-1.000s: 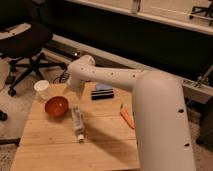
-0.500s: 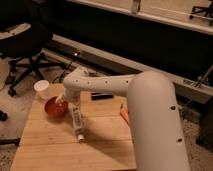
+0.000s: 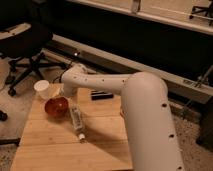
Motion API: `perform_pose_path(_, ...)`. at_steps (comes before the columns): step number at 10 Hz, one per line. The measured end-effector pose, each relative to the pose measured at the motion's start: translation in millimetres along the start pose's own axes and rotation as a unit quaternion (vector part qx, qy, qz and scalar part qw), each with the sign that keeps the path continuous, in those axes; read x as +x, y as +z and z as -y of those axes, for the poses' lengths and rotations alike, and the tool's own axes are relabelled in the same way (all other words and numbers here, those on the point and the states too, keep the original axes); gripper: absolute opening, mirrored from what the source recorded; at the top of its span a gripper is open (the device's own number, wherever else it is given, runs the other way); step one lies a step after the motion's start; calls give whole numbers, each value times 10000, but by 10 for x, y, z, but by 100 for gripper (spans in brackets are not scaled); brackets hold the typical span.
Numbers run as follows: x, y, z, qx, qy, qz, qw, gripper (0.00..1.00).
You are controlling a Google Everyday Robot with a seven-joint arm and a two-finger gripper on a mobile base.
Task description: Drag the ceramic bowl in a circle
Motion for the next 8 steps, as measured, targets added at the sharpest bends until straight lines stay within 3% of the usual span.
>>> perform_pose_path(2,-23,112,-53,-126,-100,81,9998,73)
perform_pose_path(8,87,272,-137,-398,-50,114,9991,13)
